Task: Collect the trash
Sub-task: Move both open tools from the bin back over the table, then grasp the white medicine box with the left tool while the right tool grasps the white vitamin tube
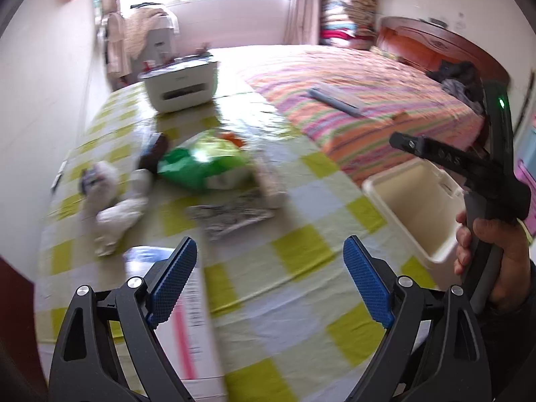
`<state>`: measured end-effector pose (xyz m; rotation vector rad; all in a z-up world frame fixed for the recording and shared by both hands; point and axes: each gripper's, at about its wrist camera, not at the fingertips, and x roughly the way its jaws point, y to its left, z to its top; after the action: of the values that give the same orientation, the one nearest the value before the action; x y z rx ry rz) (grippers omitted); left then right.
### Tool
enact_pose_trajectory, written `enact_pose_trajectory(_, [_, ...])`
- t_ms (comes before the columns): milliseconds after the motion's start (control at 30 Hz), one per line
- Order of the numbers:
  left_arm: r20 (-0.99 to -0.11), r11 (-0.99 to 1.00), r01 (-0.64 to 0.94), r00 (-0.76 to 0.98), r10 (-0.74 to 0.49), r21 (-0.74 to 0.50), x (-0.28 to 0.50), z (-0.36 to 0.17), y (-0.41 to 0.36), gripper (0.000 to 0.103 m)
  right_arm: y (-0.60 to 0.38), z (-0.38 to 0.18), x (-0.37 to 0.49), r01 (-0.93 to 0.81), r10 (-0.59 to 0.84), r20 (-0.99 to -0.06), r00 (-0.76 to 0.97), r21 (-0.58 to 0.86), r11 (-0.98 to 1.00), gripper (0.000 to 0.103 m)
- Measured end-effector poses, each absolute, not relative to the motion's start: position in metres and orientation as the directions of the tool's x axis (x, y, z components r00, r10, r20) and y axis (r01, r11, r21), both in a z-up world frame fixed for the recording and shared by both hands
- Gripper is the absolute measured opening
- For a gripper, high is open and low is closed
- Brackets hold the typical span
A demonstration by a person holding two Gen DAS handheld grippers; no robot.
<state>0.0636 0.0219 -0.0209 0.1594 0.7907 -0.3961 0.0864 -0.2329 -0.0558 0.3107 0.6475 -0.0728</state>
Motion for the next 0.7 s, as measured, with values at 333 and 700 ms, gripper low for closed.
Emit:
enact_pose_trajectory(333, [-0.779,0.955,0.25,0.563,-0.277,-0.159,0.096,-0.034,0.102,0.088,-0.158,-0.066,0.118,0.024,0.142,-0.628,0.765,0.248,0.968,0.07])
enact_pose_trajectory(700, [-0.849,0.953,0.214,0.443,-0.289,-0.213,0.11,-0.076,0.107,0.081,-0.106,-0.09,0.158,-0.047,0.191,-0.7,0.688,0.22,0.974,0.07])
